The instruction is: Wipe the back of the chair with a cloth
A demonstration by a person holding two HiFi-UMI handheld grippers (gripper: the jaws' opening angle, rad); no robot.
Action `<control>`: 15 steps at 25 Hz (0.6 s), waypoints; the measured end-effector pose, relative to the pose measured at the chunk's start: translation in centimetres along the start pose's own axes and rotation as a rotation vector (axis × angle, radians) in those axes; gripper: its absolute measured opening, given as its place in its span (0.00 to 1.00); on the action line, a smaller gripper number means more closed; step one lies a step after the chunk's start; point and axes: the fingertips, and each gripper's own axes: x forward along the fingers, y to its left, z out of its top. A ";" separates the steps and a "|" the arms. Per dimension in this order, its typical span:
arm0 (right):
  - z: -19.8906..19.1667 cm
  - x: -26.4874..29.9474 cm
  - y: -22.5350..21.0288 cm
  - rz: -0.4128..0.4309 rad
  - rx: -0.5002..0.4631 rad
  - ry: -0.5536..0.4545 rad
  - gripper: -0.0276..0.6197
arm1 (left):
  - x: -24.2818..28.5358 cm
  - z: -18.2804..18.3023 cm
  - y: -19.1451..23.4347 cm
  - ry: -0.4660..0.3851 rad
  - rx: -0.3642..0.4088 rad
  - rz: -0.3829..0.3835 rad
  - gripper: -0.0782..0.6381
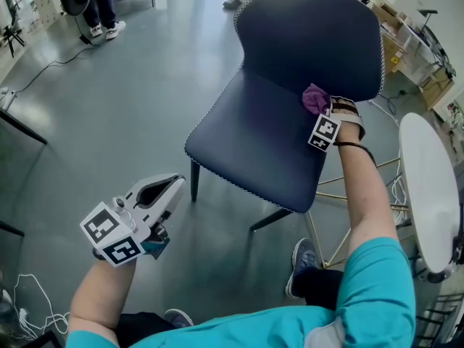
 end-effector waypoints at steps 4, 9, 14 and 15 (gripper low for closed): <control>-1.2 -0.1 0.5 0.005 0.002 0.012 0.13 | -0.2 0.1 -0.1 -0.002 0.004 0.002 0.11; -2.5 -0.3 1.0 0.009 0.002 0.025 0.13 | -0.5 0.1 -0.2 -0.004 0.004 0.007 0.11; -3.6 -0.5 1.5 0.015 -0.002 0.040 0.13 | -0.5 0.1 -0.4 -0.003 0.008 0.005 0.11; -3.8 -0.6 1.6 0.016 -0.002 0.042 0.13 | -0.5 0.1 -0.5 -0.003 0.008 0.005 0.11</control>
